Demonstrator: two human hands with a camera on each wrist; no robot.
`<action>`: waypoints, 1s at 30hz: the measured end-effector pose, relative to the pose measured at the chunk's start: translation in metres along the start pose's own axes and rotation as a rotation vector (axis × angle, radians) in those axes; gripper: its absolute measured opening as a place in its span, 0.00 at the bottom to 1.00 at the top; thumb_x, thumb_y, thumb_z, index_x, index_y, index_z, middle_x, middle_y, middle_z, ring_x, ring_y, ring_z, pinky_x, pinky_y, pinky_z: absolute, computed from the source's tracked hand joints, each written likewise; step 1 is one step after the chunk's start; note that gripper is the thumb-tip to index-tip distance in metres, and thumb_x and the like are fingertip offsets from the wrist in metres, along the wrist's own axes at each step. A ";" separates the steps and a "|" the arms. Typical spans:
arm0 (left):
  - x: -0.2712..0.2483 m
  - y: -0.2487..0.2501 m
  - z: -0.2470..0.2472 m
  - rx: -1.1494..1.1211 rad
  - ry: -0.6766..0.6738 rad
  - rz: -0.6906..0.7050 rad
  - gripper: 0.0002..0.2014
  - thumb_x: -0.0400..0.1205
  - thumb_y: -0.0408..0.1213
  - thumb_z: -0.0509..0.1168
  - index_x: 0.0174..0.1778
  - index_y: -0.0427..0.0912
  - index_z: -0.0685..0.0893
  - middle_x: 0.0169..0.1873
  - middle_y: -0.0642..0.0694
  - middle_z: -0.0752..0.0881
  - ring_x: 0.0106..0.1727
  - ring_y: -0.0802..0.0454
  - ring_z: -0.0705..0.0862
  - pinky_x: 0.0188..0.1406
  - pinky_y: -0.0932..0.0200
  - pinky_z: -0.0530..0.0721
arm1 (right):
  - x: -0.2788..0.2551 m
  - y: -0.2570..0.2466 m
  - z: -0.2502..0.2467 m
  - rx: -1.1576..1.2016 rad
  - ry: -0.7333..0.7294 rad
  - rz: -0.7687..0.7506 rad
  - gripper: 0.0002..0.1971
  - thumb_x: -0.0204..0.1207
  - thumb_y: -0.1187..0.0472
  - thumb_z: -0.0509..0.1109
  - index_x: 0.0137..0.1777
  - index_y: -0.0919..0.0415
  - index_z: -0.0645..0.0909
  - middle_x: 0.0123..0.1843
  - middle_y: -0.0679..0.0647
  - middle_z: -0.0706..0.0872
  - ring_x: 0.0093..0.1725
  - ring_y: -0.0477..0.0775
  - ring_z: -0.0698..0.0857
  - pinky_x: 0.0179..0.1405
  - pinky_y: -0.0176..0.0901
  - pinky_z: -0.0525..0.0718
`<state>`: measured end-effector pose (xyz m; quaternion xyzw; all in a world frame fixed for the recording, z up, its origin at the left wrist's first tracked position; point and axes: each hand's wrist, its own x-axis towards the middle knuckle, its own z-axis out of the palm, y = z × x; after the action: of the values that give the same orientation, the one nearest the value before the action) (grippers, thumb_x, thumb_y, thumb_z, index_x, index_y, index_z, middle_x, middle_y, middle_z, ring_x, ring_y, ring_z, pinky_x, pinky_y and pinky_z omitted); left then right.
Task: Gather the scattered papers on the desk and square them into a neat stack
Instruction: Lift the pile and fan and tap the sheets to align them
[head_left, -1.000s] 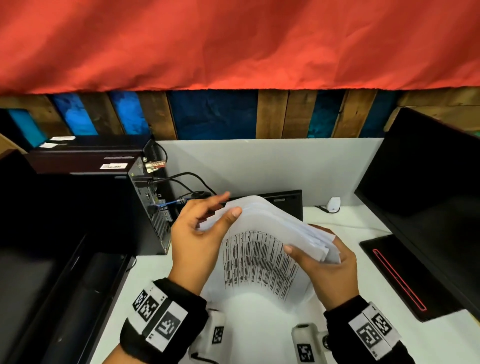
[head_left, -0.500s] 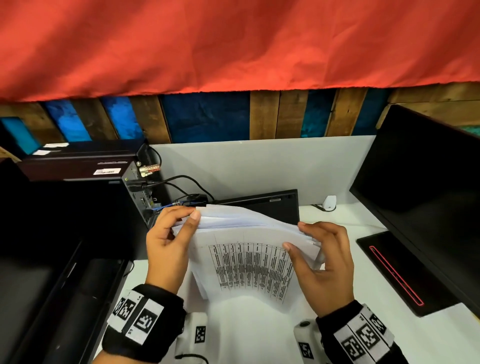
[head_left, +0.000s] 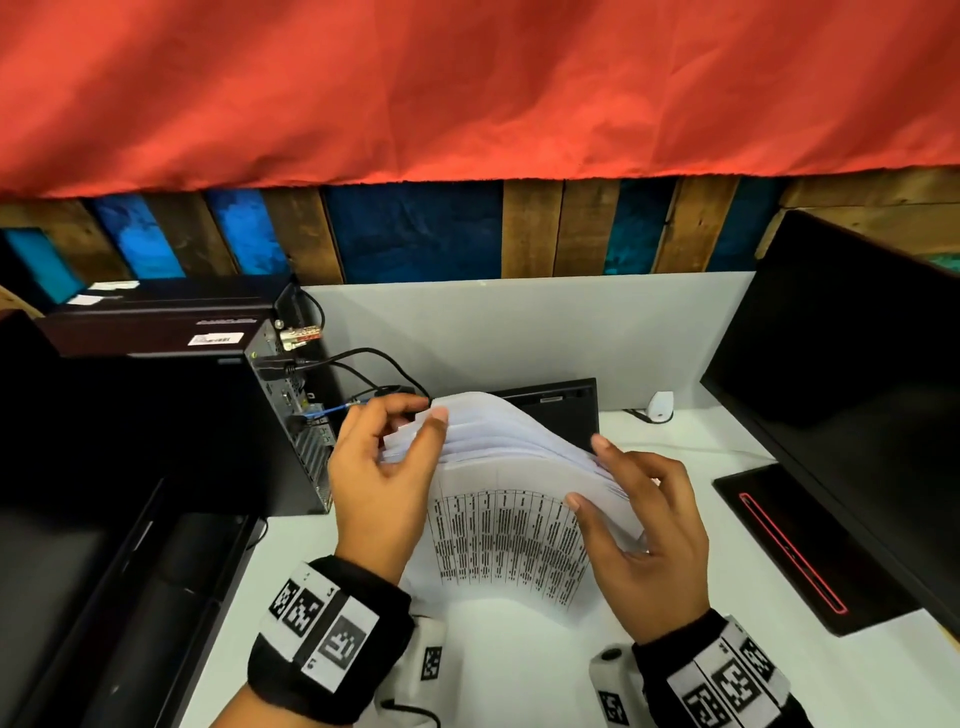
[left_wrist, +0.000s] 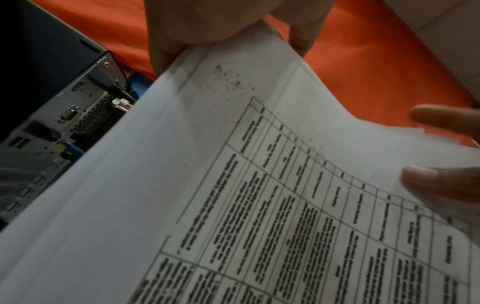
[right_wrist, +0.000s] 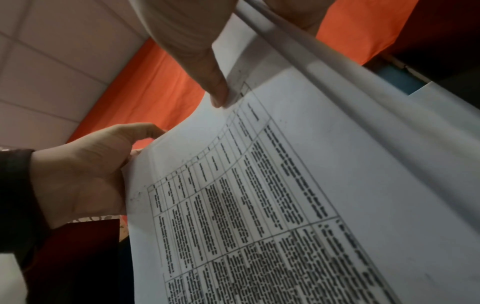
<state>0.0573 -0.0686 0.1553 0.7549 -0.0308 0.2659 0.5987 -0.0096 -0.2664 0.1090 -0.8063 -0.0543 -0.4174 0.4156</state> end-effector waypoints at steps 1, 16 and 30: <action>0.000 0.001 0.000 -0.007 -0.011 -0.020 0.12 0.71 0.56 0.71 0.40 0.51 0.87 0.42 0.51 0.85 0.45 0.61 0.83 0.46 0.75 0.77 | 0.001 0.000 0.000 -0.005 -0.001 -0.012 0.23 0.68 0.64 0.78 0.64 0.52 0.83 0.54 0.51 0.79 0.52 0.40 0.82 0.51 0.24 0.79; 0.018 -0.005 -0.002 0.029 -0.053 -0.105 0.09 0.77 0.40 0.65 0.33 0.47 0.87 0.36 0.49 0.88 0.41 0.57 0.83 0.45 0.64 0.76 | 0.006 -0.003 -0.006 0.049 0.002 -0.096 0.12 0.65 0.69 0.79 0.49 0.62 0.89 0.47 0.49 0.88 0.49 0.39 0.86 0.46 0.33 0.85; 0.024 -0.025 -0.036 -0.352 -0.561 -0.113 0.44 0.53 0.48 0.84 0.67 0.48 0.81 0.47 0.39 0.86 0.47 0.54 0.85 0.51 0.66 0.83 | 0.010 0.011 -0.010 0.569 0.005 0.675 0.24 0.52 0.66 0.84 0.51 0.53 0.87 0.43 0.51 0.93 0.44 0.55 0.92 0.39 0.37 0.89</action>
<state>0.0734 -0.0218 0.1487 0.6844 -0.1978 0.0047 0.7018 -0.0048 -0.2838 0.1124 -0.6313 0.1004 -0.2286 0.7342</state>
